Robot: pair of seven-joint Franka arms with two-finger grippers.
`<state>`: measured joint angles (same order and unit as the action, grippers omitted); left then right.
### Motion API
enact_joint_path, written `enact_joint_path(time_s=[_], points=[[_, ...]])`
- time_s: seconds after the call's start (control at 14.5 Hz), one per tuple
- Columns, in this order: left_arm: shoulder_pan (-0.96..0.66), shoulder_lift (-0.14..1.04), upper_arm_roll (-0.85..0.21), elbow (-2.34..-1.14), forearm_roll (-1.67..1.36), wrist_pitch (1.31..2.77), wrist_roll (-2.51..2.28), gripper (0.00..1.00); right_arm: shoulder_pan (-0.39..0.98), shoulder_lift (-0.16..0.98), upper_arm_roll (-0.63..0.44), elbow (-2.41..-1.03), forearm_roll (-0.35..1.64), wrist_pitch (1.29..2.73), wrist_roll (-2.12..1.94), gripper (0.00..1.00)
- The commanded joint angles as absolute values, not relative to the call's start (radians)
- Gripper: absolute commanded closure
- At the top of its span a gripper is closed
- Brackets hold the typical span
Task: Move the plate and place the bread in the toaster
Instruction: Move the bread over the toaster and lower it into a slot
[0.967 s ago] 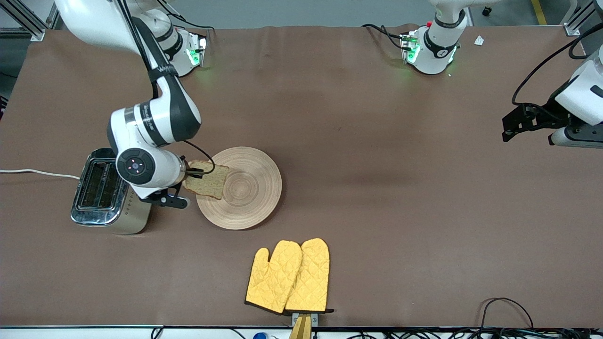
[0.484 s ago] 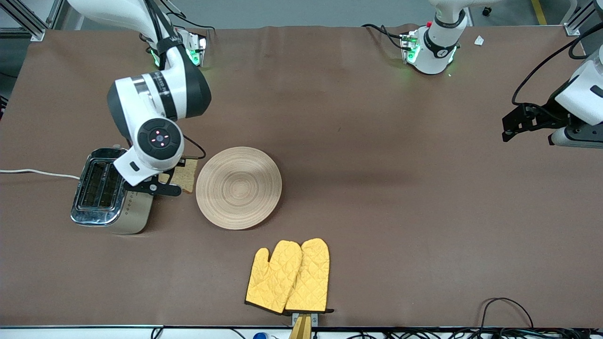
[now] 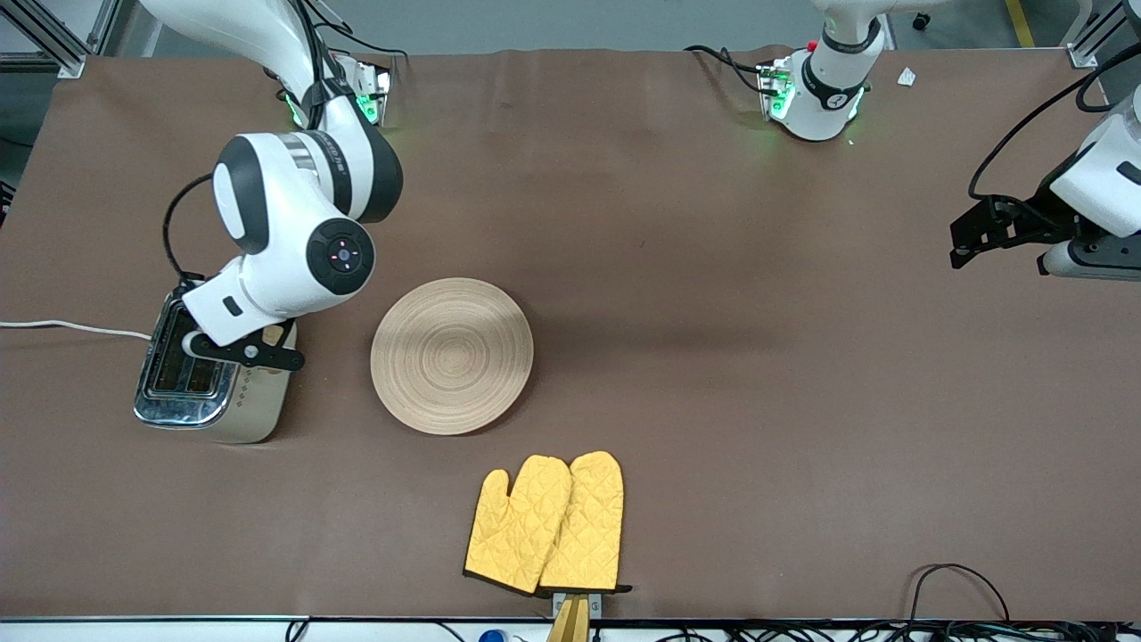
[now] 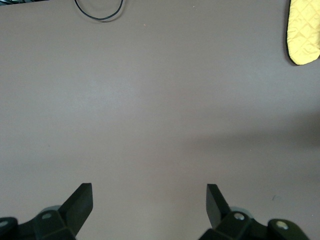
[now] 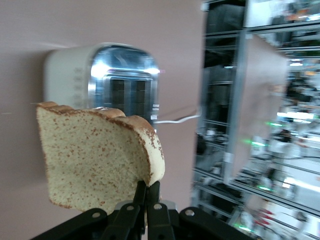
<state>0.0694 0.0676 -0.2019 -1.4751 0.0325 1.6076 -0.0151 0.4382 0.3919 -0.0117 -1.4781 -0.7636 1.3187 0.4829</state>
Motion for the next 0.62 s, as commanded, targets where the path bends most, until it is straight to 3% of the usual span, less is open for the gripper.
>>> enact_joint_path(time_s=[0.0,0.55], points=[[0.072,0.04,-0.209,-1.5,0.049,1.615,-0.026,0.0,0.439,0.385,-0.018,-1.505,-0.839,1.292,0.477,1.0],[0.069,0.04,-0.218,-1.5,0.049,1.615,-0.031,0.0,0.361,0.4,-0.02,-1.536,-0.891,1.296,0.485,1.0]])
